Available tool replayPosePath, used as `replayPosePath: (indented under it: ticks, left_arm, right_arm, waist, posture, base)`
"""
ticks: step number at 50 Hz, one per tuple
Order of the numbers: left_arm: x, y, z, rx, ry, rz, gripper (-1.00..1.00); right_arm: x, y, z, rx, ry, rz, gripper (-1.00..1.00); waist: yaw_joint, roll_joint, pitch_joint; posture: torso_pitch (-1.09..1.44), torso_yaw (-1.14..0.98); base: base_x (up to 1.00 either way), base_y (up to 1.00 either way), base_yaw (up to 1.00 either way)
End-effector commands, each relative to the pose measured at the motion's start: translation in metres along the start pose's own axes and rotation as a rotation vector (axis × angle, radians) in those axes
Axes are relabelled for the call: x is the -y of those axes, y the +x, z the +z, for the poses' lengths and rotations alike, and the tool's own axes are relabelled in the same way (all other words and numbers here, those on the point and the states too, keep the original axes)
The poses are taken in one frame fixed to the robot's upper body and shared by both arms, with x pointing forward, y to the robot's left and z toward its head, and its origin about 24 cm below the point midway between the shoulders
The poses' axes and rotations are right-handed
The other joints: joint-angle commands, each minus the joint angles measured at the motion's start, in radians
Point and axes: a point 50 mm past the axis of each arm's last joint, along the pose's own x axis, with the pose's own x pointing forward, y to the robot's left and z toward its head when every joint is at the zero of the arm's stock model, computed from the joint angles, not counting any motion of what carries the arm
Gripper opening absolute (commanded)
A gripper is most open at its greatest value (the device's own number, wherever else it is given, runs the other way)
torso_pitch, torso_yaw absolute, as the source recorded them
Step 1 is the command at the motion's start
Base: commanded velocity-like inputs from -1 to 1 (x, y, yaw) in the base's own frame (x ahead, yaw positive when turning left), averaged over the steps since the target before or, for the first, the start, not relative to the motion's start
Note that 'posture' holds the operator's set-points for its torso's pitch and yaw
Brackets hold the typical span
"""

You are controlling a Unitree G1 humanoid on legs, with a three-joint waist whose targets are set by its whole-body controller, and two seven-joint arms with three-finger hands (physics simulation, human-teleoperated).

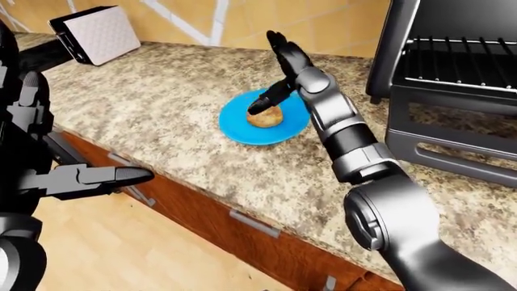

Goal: Pick the bread from the rack and place it on the plate on the counter.

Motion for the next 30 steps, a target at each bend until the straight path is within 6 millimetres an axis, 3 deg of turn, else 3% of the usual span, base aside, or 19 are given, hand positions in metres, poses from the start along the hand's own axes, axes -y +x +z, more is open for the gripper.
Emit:
replayPosePath:
  ticks: [1,12,24,30]
  left_arm:
    - [-0.003,0.000,0.008,0.054,0.017,0.027,1.00]
    - [-0.004,-0.001,0.008,0.054,0.018,0.025,1.00]
    - [-0.005,-0.001,0.009,0.055,0.019,0.025,1.00]
    - [-0.001,0.002,0.010,0.057,0.017,0.021,1.00]
  right_arm:
    - [0.016,-0.010,0.050,0.156,0.018,-0.048,1.00]
    - [0.022,-0.030,0.074,0.217,0.055,-0.054,1.00]
    - [0.028,-0.068,0.111,0.306,0.064,-0.068,1.00]
    - [0.042,-0.099,0.131,0.343,0.080,-0.099,1.00]
  waist:
    - [0.002,-0.002,-0.028]
    - [0.003,-0.006,-0.024]
    - [0.006,-0.010,-0.014]
    - [0.010,-0.014,-0.011]
  posture:
    - [0.00,0.66]
    - [0.00,0.66]
    - [0.00,0.66]
    - [0.00,0.66]
  base:
    - [0.00,0.00,0.00]
    - [0.00,0.00,0.00]
    - [0.00,0.00,0.00]
    - [0.00,0.00,0.00]
